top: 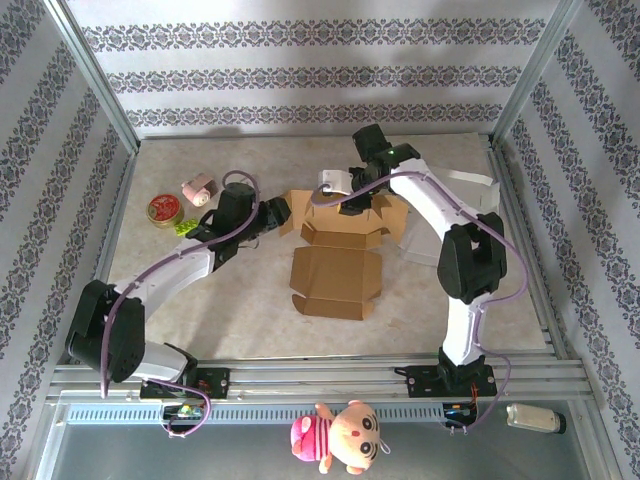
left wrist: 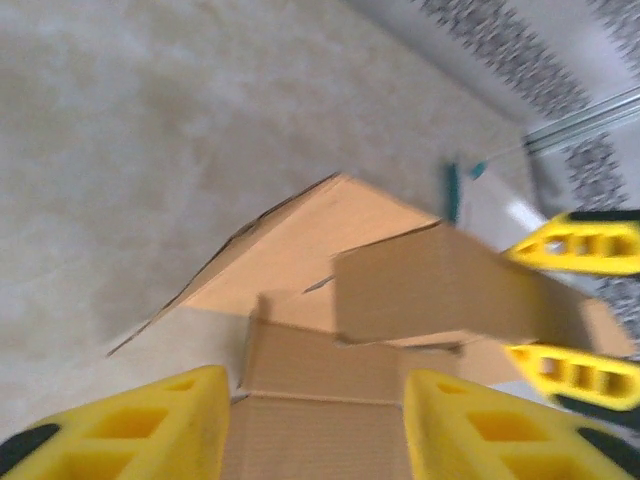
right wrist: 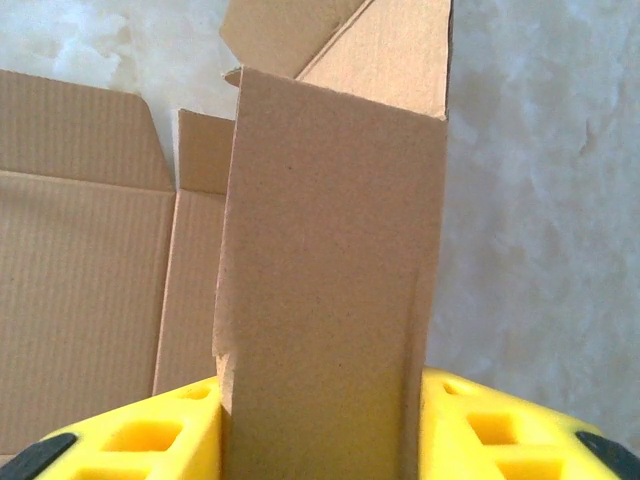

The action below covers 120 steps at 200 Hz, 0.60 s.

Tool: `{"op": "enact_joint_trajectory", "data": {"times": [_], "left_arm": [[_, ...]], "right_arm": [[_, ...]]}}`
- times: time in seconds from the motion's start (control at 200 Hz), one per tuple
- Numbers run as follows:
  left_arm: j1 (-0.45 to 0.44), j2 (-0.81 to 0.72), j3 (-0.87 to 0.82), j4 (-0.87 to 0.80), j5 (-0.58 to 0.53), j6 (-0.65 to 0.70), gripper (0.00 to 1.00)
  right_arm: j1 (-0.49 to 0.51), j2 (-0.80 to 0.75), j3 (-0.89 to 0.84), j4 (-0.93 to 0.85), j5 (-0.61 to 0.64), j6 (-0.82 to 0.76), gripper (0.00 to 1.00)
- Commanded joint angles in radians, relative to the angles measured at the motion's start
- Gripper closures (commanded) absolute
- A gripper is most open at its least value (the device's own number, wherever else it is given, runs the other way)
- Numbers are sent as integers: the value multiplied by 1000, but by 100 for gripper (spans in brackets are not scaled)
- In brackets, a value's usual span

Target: Fold the paper box

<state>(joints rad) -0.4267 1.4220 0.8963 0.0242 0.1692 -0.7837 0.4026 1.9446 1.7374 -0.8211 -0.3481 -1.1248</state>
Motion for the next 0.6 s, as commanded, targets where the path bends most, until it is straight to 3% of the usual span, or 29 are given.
{"op": "enact_joint_trajectory", "data": {"times": [0.0,0.39,0.595], "left_arm": [[-41,61,0,-67,-32,81,57],[-83,362,207,-128,-31,142,56],[-83,442,217,5,155,103,59]], "right_arm": [[21,-53,-43,58,83,-7,56],[43,-96,-118,93,127,9,56],[40,-101,-128,114,129,21,56]]}}
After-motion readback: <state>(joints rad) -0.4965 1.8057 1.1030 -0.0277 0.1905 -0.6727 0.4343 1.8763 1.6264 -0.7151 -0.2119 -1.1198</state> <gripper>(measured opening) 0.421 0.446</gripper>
